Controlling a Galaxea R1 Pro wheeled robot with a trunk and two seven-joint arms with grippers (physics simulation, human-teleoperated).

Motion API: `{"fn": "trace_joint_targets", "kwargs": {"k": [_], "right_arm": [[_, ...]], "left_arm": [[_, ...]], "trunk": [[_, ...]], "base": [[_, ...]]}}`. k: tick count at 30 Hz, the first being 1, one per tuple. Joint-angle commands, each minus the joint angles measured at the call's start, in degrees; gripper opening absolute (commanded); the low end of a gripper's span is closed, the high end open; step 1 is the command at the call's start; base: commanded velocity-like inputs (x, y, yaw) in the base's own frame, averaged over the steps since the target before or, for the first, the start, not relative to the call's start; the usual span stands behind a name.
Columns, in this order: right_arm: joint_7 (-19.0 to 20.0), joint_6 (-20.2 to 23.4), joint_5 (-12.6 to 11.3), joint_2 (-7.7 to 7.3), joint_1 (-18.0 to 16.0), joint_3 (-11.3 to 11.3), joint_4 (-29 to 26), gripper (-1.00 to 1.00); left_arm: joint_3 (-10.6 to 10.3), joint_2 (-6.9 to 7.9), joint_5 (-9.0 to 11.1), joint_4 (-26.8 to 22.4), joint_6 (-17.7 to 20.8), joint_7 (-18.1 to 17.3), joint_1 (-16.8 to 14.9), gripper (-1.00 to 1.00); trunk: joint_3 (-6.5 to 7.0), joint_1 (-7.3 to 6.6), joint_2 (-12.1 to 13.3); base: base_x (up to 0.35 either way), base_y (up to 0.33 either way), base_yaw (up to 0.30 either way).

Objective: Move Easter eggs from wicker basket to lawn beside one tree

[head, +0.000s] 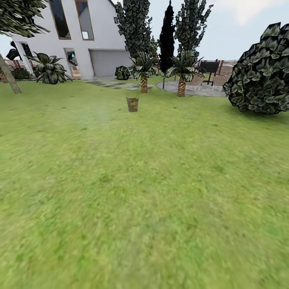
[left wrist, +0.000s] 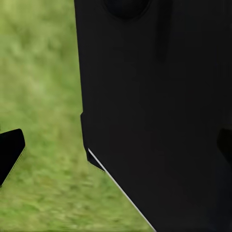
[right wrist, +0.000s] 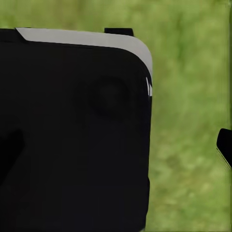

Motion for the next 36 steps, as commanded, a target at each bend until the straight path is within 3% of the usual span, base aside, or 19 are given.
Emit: {"fn": "trace_joint_targets", "kwargs": {"k": [1,36], "right_arm": [[-0.07,-0.19,-0.01,-0.01,-0.03,0.03,0.05,1.00],[-0.07,-0.19,-0.07,0.05,-0.03,0.02,0.05,1.00]], "left_arm": [[0.01,0.01,-0.01,-0.03,-0.10,-0.03,0.00,1.00],[0.01,0.01,-0.01,-0.03,-0.10,-0.04,0.00,1.00]], "trunk": [[-0.04,0.03,-0.02],[-0.04,0.03,-0.02]], "base": [[0.337,0.000,0.000],[0.337,0.000,0.000]]}}
